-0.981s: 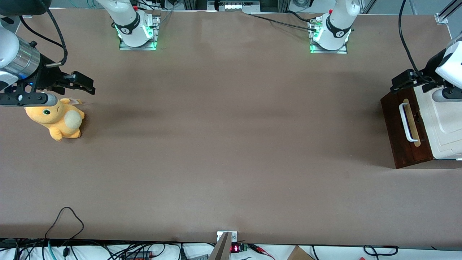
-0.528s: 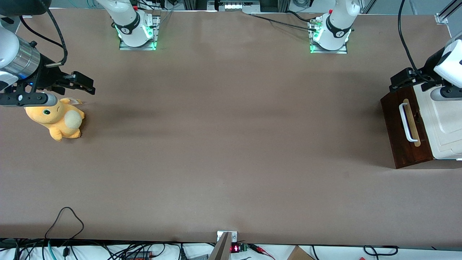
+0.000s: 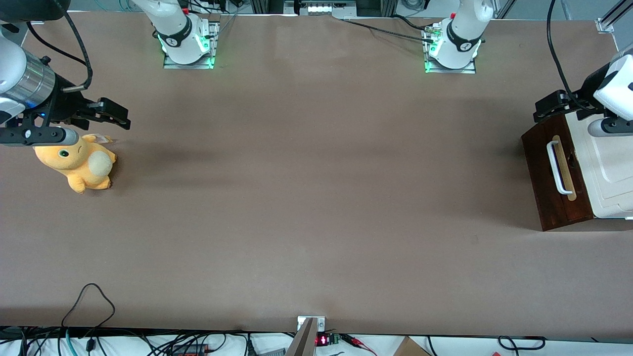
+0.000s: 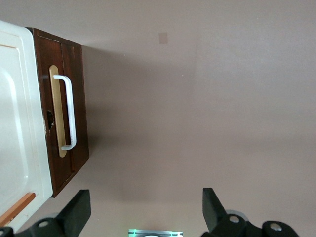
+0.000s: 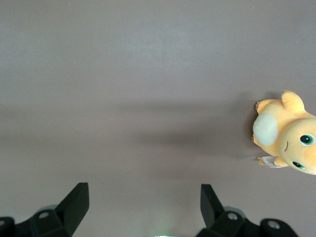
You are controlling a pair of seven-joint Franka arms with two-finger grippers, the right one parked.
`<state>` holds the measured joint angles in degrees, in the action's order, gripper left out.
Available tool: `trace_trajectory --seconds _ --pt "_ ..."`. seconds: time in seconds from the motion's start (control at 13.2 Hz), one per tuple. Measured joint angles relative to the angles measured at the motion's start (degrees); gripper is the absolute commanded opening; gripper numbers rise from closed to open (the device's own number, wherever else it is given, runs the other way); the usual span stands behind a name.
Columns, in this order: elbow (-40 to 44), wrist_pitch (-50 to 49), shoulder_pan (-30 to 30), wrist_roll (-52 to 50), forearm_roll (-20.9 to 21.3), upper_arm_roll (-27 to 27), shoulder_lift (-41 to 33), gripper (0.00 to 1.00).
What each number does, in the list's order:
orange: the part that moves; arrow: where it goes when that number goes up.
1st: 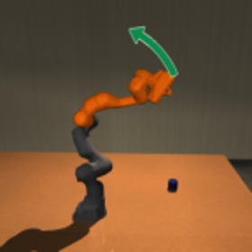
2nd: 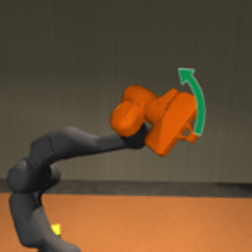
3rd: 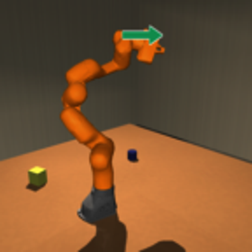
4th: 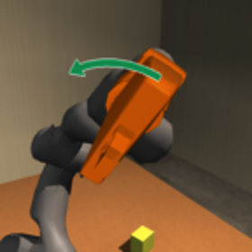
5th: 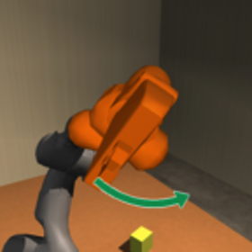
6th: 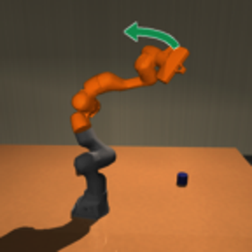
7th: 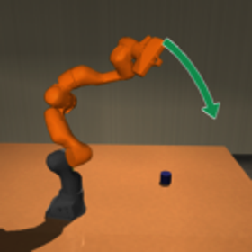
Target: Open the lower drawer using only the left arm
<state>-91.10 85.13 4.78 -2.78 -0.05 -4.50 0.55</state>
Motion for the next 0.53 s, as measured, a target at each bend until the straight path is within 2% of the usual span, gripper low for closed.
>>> trace_trajectory --seconds 0.23,0.3,0.53 --pt "0.00 0.01 0.00 1.27 0.18 0.15 0.06 1.00" --pt "-0.01 -0.04 -0.04 1.18 1.93 0.78 0.12 1.00" --pt "-0.66 -1.97 0.01 -2.10 15.76 7.41 1.13 1.00"
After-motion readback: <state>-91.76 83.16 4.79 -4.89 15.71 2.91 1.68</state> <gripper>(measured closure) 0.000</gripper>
